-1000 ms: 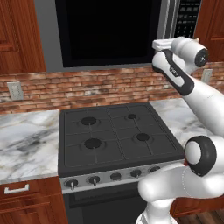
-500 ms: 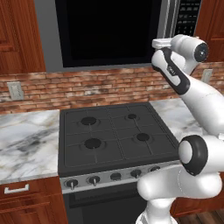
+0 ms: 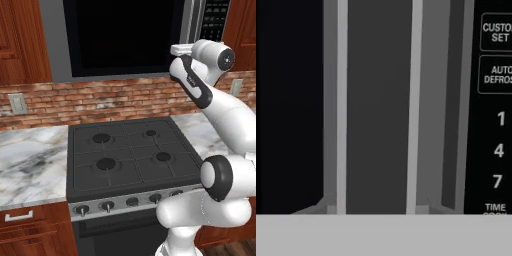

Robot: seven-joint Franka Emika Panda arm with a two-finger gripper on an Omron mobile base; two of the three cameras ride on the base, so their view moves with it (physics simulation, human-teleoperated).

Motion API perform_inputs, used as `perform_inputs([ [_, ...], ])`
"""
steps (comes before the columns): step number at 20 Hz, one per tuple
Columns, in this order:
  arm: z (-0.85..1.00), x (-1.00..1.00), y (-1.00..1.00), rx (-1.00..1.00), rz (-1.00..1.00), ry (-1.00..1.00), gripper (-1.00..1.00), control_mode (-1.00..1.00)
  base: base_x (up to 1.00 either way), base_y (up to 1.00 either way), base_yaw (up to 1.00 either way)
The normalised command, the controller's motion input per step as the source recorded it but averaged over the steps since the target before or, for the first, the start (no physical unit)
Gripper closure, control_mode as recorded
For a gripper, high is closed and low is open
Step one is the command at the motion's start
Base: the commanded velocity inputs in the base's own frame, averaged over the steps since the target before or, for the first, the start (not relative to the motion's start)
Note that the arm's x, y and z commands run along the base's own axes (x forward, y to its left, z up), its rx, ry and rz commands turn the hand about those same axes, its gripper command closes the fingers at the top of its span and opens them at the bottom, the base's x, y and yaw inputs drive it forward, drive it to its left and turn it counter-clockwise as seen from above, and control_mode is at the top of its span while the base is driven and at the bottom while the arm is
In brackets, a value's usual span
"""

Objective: The microwave is finished heating the fish and tomato. Take the bowl containing the food and place it on the dining counter.

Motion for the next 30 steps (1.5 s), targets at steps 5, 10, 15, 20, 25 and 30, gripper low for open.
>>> perform_inputs([
  [5, 0.03, -0.12, 0.0, 0.0, 0.0, 0.01, 1.0, -1.0, 0.0, 0.0, 0.0],
  [10, 0.25, -0.52, 0.0, 0.0, 0.0, 0.02, 1.0, -1.0, 0.0, 0.0, 0.0],
  [15, 0.38, -0.66, 0.0, 0.0, -0.03, 0.03, 1.0, -1.0, 0.0, 0.0, 0.0],
  [20, 0.45, -0.75, 0.11, 0.0, -0.06, 0.04, 1.0, -1.0, 0.0, 0.0, 0.0],
  [25, 0.54, -0.93, 0.2, 0.0, -0.13, 0.04, 1.0, -1.0, 0.0, 0.0, 0.0],
  [30, 0.62, -1.0, 0.18, 0.0, -0.15, 0.02, 1.0, -1.0, 0.0, 0.0, 0.0],
])
